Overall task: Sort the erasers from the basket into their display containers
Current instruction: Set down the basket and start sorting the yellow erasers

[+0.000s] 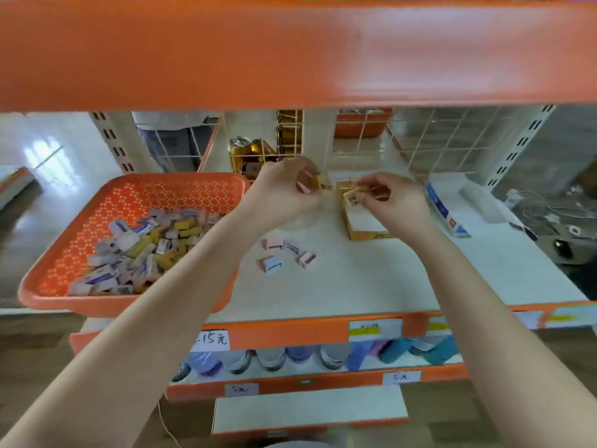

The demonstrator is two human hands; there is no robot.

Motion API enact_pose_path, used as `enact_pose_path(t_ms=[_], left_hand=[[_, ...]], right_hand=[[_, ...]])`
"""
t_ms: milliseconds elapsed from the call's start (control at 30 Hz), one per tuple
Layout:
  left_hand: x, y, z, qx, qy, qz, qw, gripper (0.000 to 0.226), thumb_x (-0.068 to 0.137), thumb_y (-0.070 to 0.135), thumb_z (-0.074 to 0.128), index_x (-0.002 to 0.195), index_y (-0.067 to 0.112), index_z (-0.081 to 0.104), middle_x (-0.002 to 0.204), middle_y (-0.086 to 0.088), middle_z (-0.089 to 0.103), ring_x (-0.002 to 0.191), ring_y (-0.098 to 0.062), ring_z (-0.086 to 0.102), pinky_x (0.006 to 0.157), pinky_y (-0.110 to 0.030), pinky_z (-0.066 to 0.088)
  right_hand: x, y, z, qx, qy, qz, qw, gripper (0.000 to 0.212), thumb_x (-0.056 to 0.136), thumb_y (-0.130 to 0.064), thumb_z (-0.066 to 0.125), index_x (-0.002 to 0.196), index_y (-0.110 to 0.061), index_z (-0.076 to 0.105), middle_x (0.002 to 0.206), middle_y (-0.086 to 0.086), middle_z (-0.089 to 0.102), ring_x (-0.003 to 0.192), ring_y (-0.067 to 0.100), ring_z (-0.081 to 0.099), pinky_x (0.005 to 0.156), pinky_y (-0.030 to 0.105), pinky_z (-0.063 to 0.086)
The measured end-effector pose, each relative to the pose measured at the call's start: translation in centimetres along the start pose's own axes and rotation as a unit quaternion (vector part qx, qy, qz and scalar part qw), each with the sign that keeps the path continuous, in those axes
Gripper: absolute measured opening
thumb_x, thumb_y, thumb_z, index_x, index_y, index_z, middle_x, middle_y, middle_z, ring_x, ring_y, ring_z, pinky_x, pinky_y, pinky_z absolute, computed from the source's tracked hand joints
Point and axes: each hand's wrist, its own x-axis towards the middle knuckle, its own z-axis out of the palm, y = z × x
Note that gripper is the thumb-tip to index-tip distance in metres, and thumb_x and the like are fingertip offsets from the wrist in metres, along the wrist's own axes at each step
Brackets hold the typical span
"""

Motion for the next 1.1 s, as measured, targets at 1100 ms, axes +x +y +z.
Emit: enact_pose_path(t_ms=[1100], left_hand=[[-7.7,-0.1,-2.9,0.031,0.065,-0.062,0.995,0.029,0.088,0.02,0.061,0.115,0.029,0.065,0.092,0.021,0.06,0.079,0.004,0.054,0.072,-0.008,0.04]], right_hand=[[0.1,-4.1,4.7,-0.004,-0.114,-0.127,0.985,0.011,0.087,-0.018,0.063,0.093,-0.025,0.07,0.08,-0.018,0.06,0.08,0.005,0.06,0.072,0.013,0.046]])
